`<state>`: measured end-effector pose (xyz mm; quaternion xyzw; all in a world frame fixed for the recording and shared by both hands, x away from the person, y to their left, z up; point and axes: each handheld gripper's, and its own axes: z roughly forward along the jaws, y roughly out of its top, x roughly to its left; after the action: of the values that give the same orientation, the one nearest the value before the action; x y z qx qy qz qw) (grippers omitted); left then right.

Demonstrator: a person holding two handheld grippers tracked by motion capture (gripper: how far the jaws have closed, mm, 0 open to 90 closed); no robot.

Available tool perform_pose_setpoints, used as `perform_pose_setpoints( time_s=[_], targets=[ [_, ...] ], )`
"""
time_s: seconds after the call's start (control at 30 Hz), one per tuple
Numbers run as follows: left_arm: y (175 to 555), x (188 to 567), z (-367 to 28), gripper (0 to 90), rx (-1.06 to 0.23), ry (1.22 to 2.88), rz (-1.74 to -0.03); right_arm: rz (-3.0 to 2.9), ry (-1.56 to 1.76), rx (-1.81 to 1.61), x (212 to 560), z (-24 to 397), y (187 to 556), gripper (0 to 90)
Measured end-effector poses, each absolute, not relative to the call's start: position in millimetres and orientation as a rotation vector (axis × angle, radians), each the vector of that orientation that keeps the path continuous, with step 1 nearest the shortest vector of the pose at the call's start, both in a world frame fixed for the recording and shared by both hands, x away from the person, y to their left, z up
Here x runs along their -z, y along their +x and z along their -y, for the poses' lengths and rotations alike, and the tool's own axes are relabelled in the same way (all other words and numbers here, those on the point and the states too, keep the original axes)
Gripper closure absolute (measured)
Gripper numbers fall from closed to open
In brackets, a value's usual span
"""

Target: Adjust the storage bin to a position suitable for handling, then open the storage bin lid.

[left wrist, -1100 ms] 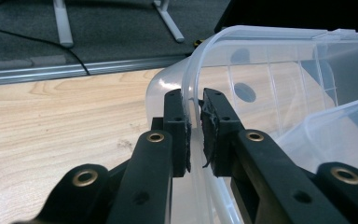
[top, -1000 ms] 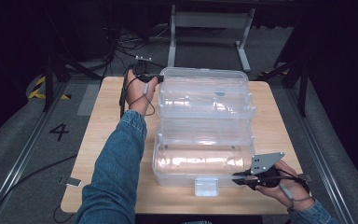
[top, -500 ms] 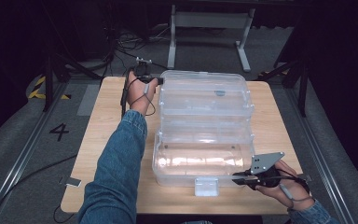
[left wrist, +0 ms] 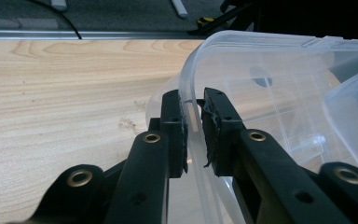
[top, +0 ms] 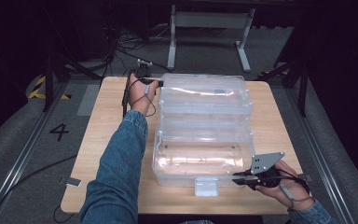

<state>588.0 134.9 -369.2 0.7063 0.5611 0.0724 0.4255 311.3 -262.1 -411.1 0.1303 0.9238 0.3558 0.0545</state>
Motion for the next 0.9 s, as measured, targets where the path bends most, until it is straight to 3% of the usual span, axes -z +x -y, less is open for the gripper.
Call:
perform_pose_setpoints(
  time_s=[0.3, 0.4, 0.5, 0.73, 0.8, 0.83, 0.9],
  targets=[
    [589, 369, -134, 78.4, -0.198, 1.79, -1.409, -2.798, 0.402, -1.082, 412, 262, 311, 79.5],
    [584, 363, -133, 75.4, -0.306, 1.837, -1.368, -2.8, 0.403, -1.083, 412, 262, 311, 79.6],
    [574, 348, -135, 65.9, -0.337, 1.806, -1.313, -2.799, 0.399, -1.082, 412, 262, 311, 79.6],
    [543, 319, -141, 60.9, -0.375, 1.772, -1.218, -2.799, 0.408, -1.082, 411, 262, 310, 78.9],
    [530, 310, -145, 55.4, -0.393, 1.75, -1.181, -2.795, 0.461, -1.106, 411, 262, 310, 73.0],
    [524, 306, -147, 52.0, -0.401, 1.747, -1.172, -2.795, 0.473, -1.137, 411, 262, 309, 62.8],
    [512, 300, -151, 48.8, -0.424, 1.736, -1.153, -2.778, 0.447, -1.154, 407, 264, 308, 60.2]
  ],
)
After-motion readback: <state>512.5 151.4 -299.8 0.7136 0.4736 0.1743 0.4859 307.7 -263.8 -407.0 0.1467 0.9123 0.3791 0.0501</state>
